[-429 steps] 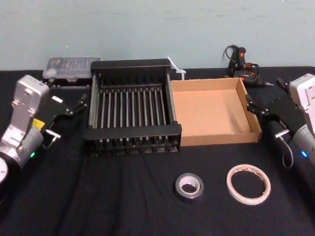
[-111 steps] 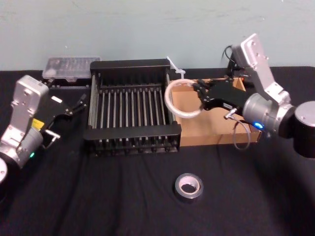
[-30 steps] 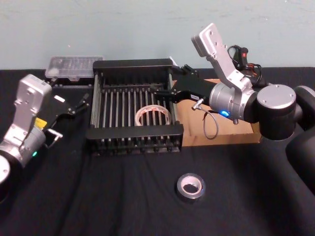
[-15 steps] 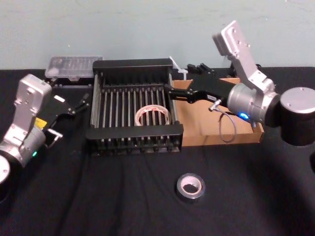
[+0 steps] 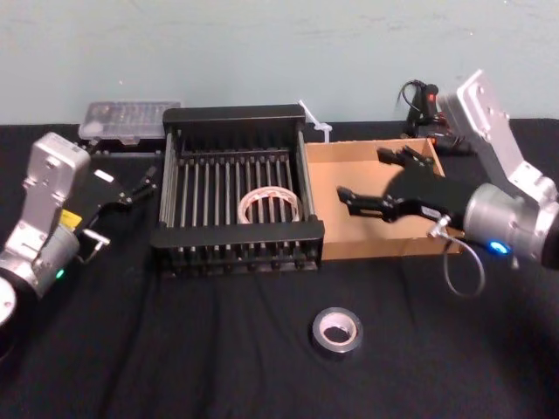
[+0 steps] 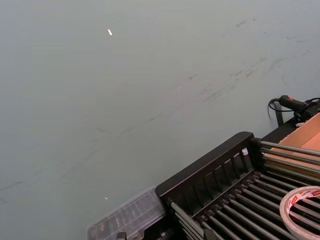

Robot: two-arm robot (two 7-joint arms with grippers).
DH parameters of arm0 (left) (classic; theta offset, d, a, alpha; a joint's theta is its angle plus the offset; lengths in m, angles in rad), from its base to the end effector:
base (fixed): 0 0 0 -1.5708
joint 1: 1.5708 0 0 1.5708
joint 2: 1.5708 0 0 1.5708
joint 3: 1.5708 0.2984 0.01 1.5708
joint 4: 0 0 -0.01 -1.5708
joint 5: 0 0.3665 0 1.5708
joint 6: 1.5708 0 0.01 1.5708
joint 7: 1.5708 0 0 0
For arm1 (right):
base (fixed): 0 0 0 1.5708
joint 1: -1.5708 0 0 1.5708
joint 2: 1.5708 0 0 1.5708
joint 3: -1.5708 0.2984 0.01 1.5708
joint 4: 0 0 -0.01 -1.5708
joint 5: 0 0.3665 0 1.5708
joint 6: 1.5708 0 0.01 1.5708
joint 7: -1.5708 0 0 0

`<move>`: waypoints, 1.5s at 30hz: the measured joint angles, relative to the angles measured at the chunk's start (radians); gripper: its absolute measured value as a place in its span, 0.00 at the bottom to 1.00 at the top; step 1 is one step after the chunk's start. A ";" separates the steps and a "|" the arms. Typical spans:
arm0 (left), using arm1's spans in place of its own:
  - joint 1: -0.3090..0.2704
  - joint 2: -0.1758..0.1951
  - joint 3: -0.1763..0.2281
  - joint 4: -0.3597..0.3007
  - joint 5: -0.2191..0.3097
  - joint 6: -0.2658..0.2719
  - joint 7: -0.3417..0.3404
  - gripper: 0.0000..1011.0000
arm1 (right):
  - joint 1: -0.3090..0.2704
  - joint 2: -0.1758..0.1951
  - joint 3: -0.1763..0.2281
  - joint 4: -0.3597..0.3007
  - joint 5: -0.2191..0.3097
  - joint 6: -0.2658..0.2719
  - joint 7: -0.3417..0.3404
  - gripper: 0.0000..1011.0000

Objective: Pick up the white tape and place it into the black box , Pick up the silver tape and place it into the brown box.

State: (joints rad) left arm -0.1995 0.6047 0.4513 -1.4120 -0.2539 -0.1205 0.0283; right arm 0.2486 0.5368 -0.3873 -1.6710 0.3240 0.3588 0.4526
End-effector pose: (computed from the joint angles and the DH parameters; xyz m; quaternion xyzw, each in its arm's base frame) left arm 0.4140 0.0722 -0.3201 0.1415 -0.1325 0.5800 0.7912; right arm 0.4218 -0.0142 -0.2132 -0.1732 -0.0032 -0.3817 0.9079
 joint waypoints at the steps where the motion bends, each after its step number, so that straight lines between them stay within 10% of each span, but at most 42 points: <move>1: 0.000 0.000 0.000 0.000 0.000 0.000 0.000 0.99 | -0.009 0.009 0.003 -0.009 0.003 0.002 0.001 0.99; 20: 0.000 0.000 0.000 0.000 0.000 0.000 0.000 0.99 | -0.159 0.149 -0.013 -0.139 0.090 0.110 0.027 0.99; 45: 0.000 0.000 0.000 0.000 0.000 0.000 0.000 0.99 | -0.120 0.149 -0.123 -0.101 0.078 0.168 0.031 0.99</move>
State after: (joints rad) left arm -0.1995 0.6047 0.4514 -1.4120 -0.2539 -0.1205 0.0283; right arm 0.1286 0.6858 -0.5104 -1.7724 0.4016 0.5272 0.4838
